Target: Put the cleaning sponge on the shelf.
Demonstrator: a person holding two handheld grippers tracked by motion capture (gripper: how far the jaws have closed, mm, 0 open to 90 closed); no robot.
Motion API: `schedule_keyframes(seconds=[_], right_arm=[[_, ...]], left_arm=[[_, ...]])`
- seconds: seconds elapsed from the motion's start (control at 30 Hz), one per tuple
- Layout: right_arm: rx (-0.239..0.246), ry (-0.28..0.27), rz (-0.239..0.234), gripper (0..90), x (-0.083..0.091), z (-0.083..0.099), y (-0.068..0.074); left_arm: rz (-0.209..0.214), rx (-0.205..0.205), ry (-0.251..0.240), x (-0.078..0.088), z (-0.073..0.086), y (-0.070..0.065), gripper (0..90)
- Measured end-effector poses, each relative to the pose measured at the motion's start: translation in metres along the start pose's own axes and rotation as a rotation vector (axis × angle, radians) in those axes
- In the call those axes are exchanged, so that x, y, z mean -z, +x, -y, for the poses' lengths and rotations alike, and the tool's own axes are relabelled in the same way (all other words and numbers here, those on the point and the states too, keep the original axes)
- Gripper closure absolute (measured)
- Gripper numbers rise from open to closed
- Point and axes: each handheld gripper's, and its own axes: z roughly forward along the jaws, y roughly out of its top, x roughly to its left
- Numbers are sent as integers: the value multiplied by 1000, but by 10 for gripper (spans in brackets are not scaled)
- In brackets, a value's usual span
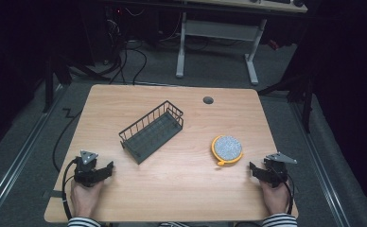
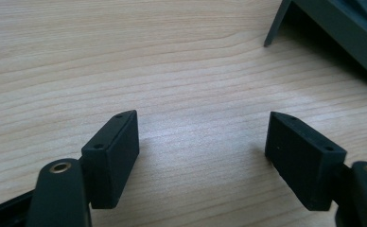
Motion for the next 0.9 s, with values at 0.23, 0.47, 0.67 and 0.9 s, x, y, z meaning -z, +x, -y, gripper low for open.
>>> schedule_keyframes(seconds=[0.23, 0.47, 0.67, 0.9], right_arm=[[10, -2, -8, 337, 1, 1, 1], [11, -2, -9, 337, 1, 1, 1], [11, -2, -10, 336, 1, 1, 1], [11, -2, -11, 335, 1, 1, 1]], left_arm=[[65, 45, -3, 7, -1, 1, 276], [130, 77, -17, 19, -11, 0, 347], [159, 82, -32, 28, -23, 1, 349], [181, 73, -52, 41, -42, 1, 347]])
